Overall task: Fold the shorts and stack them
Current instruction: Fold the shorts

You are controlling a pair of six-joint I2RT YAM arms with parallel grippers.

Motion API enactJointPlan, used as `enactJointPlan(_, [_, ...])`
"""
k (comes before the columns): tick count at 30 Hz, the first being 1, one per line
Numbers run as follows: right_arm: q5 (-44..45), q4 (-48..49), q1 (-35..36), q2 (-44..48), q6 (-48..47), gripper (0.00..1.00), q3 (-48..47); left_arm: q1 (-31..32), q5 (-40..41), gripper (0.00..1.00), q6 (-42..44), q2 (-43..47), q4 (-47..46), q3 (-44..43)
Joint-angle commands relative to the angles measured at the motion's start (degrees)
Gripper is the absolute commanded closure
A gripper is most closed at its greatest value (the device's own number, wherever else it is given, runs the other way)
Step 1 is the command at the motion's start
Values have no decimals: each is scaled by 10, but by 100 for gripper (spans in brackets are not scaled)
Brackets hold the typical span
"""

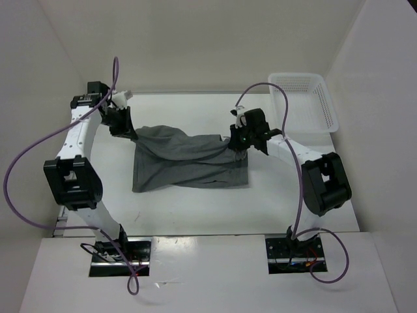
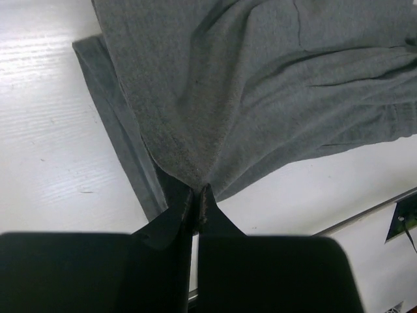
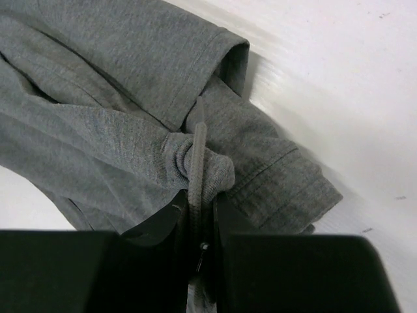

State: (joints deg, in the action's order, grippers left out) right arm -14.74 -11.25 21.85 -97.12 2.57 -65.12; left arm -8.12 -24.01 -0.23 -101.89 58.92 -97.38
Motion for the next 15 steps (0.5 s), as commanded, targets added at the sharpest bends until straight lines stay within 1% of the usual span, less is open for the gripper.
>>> enactJointPlan(1, [9, 54, 8, 65, -20, 100, 34, -8, -17, 100, 2, 49, -55, 67])
enactJointPlan(2, [9, 54, 8, 73, -20, 100, 43, -8, -17, 100, 2, 69, -48, 104])
enactJointPlan(5, [9, 54, 8, 110, -14, 100, 78, -8, 4, 100, 2, 95, -36, 146])
enactJointPlan(6, [9, 47, 8, 120, -14, 100, 86, -8, 31, 100, 2, 101, -36, 173])
enactJointPlan(8, [9, 41, 8, 151, -7, 100, 104, -8, 47, 100, 2, 119, -36, 191])
enactJointPlan(10, [14, 25, 8, 184, -1, 100, 112, -22, 47, 100, 2, 132, -36, 191])
enactJointPlan(12, [28, 9, 8, 207, -1, 100, 112, -29, 42, 100, 2, 132, -36, 165])
enactJointPlan(15, [39, -15, 8, 252, 4, 100, 112, -29, 35, 100, 2, 132, -11, 106])
